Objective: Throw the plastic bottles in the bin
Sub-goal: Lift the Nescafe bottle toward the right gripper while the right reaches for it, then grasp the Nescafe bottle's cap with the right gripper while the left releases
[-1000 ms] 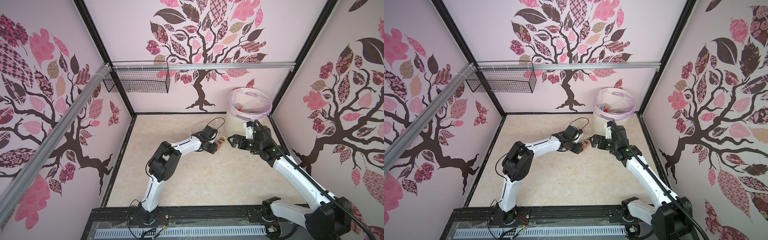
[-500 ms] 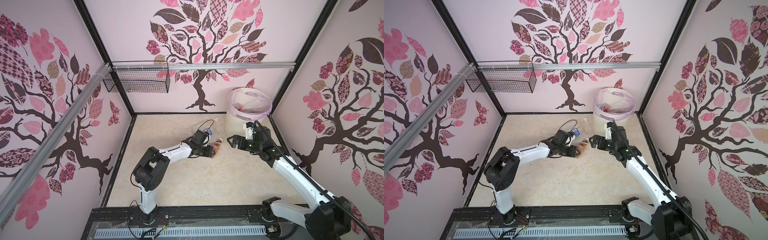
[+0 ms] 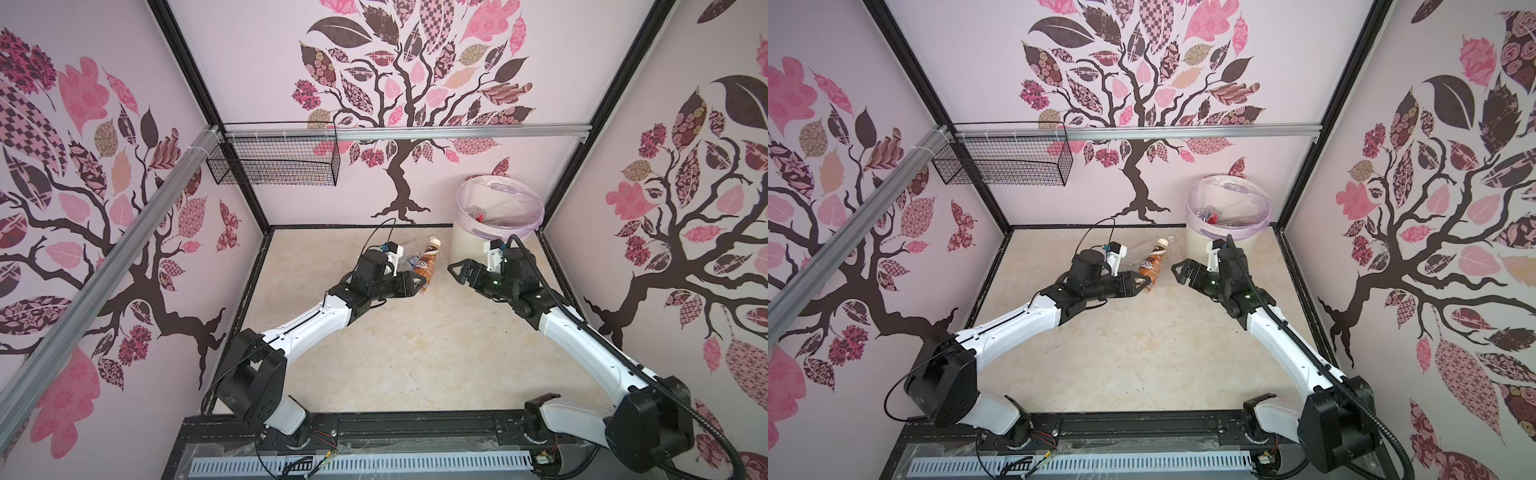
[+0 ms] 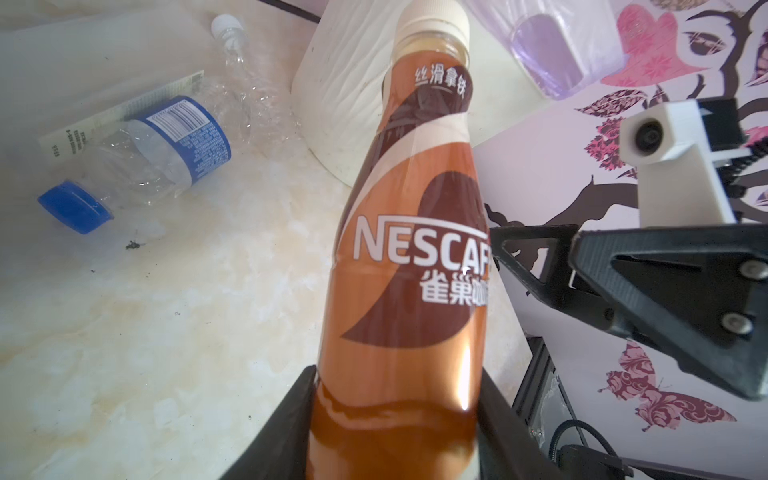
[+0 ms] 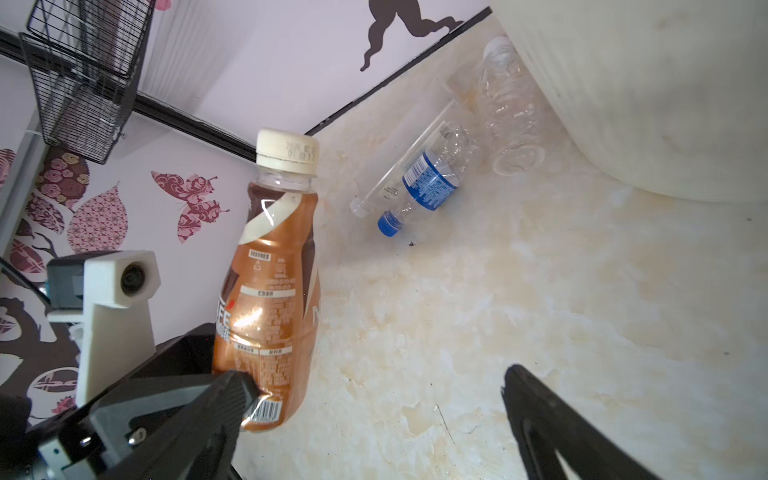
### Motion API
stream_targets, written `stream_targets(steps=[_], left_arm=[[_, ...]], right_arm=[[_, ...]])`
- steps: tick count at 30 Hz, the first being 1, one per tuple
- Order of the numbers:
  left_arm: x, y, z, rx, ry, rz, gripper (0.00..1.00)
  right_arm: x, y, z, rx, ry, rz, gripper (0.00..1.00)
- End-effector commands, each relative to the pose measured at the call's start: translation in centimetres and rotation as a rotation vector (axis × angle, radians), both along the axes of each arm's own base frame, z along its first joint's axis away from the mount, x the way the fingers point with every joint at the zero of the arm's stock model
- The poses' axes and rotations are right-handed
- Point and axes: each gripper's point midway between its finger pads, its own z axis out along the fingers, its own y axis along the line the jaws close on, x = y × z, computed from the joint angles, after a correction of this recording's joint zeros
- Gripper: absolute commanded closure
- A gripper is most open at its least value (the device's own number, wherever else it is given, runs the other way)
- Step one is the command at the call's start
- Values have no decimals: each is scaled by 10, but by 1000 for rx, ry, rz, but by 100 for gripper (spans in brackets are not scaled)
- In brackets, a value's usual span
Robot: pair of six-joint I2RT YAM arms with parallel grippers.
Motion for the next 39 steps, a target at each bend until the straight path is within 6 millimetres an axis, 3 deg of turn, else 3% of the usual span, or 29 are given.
stream_targets(steps=[1,6,18,26,31,39], left_arm=[[-9,4,-6,-8,6,-3,49],[-17,8,-7,-12,7,-1,49],[-31,0,-2,-14,-8,-22,50],[-38,-3,3,-21,-21,-34,50],[-38,-6,-4,-16,-9,-40,49],[-37,-5,-4,1,-17,-34,34]], right_arm=[[13,20,38,88,-88,32,1],[23,35,40,142,-87,54,8],[54,62,23,129,-65,79,21],[57,68,21,108,-73,91,40],[55,68,22,94,-77,98,57],[55,60,40,36,-125,81,74]])
